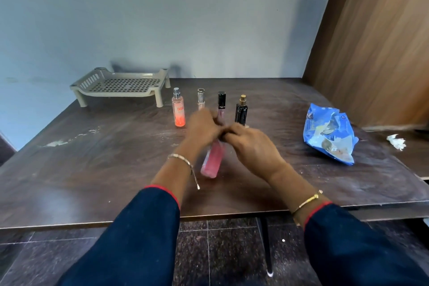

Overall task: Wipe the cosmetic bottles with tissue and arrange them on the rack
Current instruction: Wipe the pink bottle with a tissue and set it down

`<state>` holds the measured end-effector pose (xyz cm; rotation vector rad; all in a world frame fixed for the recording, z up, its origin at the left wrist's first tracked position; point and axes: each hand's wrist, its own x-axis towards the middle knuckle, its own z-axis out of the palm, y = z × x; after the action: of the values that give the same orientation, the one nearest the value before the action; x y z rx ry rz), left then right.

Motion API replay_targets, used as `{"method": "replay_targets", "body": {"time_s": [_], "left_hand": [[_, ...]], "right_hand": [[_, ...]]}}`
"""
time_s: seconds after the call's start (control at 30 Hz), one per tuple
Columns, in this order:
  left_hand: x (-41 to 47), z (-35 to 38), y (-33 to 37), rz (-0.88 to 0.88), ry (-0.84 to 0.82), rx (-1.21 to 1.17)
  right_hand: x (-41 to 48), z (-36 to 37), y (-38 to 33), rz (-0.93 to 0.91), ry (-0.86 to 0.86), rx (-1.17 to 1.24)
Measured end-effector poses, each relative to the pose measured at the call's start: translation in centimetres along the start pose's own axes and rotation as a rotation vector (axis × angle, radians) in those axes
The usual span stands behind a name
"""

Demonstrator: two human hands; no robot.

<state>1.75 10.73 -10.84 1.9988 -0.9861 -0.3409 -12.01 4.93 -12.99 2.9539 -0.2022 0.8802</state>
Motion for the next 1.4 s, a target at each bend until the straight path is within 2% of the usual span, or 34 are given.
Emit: {"method": "replay_targets", "body": {"time_s": [0.1,0.2,0.3,0.47,0.63,0.7,0.8,1.1,1.3,1.4], "left_hand": [[-0.4,0.9,-1.9,0.015,0.005,-0.116],[0.9,0.2,-1.2,0.023,0.016,-0.158],[1.1,-0.4,-0.2,0.050,0.046,-0.197],[0.8,-0.7,-1.2,-0.068,0.127,-0.407],[-0.2,-1.3,-0.5,-0.052,0.142,-0.677],[-0.6,-1.4,0.0,-0.027,0.124,-0.701],[-0.9,-1.7,0.1,-0.001,0.126,-0.662],[-1.6,-3.6,0.5,0.023,0.013,-0.452],[-2.3,-4.3,0.2,0.029,-0.041,-0.571],[-2.6,-4.1,-0.4,-0.004,-0.025,-0.659]], "right_hand": [[-1.3,0.8,-0.7,0.039,0.011,0.085],[-0.3,0.3,-0.3,0.076,0.067,0.130],[-0.4,0.1,-0.6,0.044,0.055,0.140],[-1.7,0.8,-1.6,-0.023,-0.042,0.144],[0.2,-0.1,-0.6,0.059,0.125,0.134],[1.0,-0.3,-0.6,0.096,0.168,0.105],[0.6,0.1,-1.3,0.091,0.145,0.065],[-1.4,0.8,-3.3,-0.069,-0.068,0.014],[0.8,-0.3,-2.1,0.044,0.144,0.024],[-0.1,0.5,-2.6,0.037,0.133,0.054]]}}
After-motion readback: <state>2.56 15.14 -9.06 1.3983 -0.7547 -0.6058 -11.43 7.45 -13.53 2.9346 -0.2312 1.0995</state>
